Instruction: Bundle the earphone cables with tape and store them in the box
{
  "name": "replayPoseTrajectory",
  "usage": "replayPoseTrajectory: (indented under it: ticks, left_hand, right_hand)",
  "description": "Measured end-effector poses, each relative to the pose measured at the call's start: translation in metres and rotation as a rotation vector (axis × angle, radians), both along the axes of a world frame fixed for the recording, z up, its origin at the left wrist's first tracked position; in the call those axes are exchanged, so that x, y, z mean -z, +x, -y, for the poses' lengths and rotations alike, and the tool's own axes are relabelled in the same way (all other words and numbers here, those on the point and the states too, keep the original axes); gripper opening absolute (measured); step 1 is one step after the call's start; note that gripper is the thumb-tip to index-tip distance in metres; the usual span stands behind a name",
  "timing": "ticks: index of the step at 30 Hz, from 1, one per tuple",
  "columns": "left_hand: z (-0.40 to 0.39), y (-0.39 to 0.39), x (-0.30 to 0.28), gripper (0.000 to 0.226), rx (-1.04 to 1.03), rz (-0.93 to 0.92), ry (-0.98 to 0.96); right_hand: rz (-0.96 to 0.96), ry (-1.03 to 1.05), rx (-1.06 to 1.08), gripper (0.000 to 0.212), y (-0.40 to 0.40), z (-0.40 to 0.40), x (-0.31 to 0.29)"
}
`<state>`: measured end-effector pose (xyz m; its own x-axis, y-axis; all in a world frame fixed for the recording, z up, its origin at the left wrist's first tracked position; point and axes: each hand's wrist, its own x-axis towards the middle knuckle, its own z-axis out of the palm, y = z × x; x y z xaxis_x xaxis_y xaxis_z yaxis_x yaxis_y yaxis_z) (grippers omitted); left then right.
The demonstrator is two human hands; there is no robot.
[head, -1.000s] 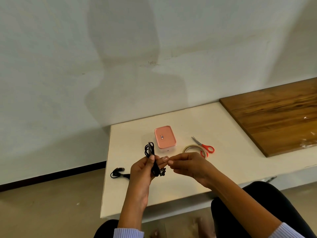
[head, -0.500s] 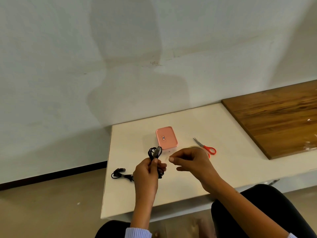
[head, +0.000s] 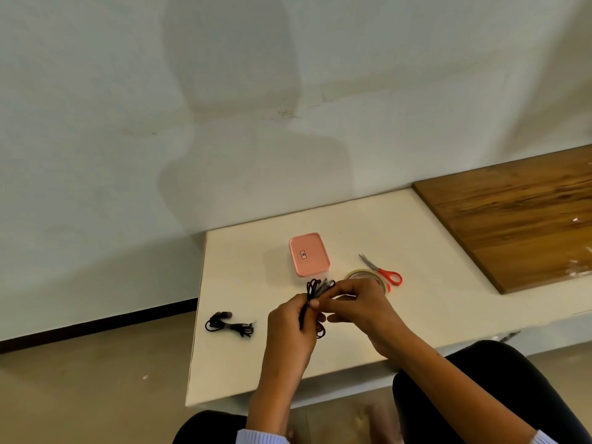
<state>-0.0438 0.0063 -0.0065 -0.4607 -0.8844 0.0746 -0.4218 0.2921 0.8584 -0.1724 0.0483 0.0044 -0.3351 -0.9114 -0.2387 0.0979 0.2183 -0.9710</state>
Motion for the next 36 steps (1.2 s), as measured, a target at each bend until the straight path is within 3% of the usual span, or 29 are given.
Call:
replayPoseTrajectory:
  ticks: [6,16,26,32,36]
  left_hand:
    - [0.003,0.005,-0.004,0.022,0.157,-0.085,0.209]
    - [0.003,0.001,-0.01,0.037,0.0,-0.355,0.34]
    - [0.002,-0.001,-0.015,0.039,-0.028,-0.364,0.359]
    - [0.003,-0.001,-0.018,0.034,0.018,-0.398,0.427]
    - [0.003,0.003,-0.022,0.032,0.13,-0.402,0.571]
  right_hand:
    - [0.032,0.016,-0.01,0.015,-0.008,-0.003,0.002]
    - [0.191,0.074,-0.149,0.02,-0.016,-0.003,-0.007]
    - [0.232,0.213,-0.057,0.028,-0.018,-0.003,-0.012]
    - [0.191,0.195,-0.106,0.021,-0.019,-0.004,-0.011]
    - [0.304,0.167,-0.199,0.008,-0.019,-0.005,-0.008]
